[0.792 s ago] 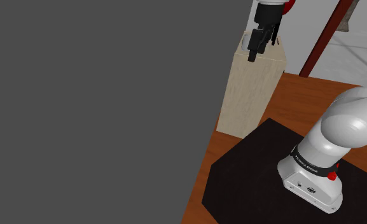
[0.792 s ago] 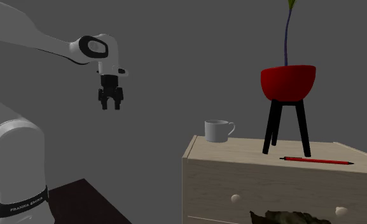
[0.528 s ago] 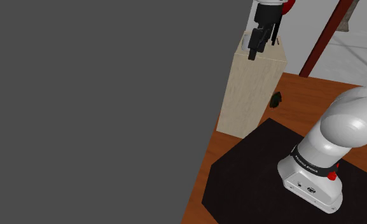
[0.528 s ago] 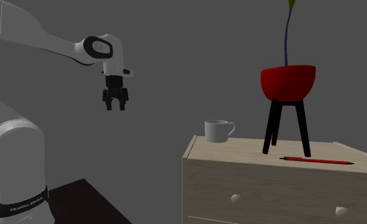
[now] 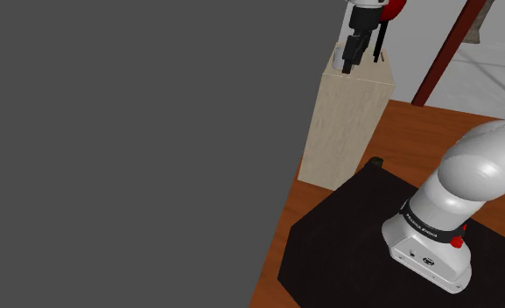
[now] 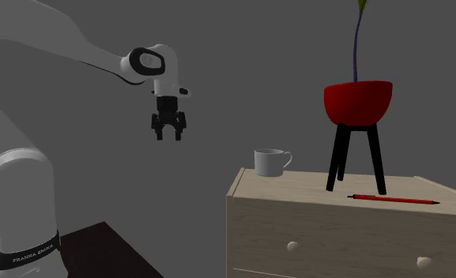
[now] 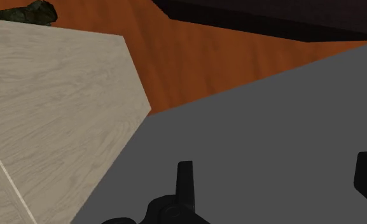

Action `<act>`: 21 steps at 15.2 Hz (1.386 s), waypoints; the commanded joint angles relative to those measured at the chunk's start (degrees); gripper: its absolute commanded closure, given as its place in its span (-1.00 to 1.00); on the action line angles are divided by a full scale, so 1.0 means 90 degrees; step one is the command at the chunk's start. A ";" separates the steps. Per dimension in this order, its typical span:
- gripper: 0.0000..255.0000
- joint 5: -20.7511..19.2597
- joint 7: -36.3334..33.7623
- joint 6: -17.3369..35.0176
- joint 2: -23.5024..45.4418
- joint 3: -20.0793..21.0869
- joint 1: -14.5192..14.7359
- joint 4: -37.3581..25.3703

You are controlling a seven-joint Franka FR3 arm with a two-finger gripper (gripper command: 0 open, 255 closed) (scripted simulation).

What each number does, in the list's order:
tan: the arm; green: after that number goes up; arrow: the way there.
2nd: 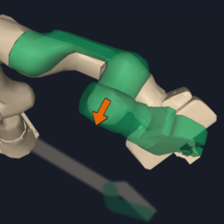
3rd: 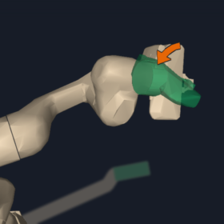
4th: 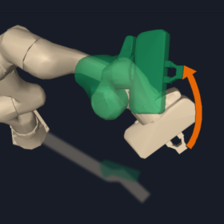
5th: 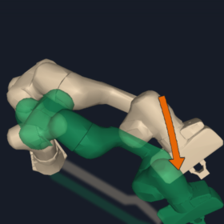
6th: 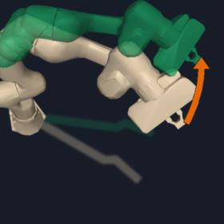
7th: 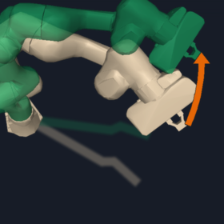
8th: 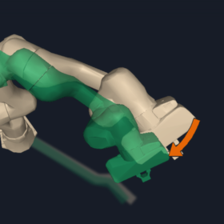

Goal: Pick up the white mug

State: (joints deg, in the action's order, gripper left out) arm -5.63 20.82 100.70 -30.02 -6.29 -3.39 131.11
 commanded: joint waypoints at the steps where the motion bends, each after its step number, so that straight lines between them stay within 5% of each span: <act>1: -1.00 -0.0075 0.0301 0.0095 0.0379 -0.0215 -0.0065 -0.0312; 11: -1.00 0.0045 0.1752 0.0471 0.2387 -0.1128 -0.0330 -0.2044; 21: -1.00 0.0886 0.3215 0.0179 0.4858 -0.1643 -0.0928 -0.4758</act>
State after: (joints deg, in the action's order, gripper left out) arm 1.25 48.37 102.92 10.81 -20.81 -10.92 91.69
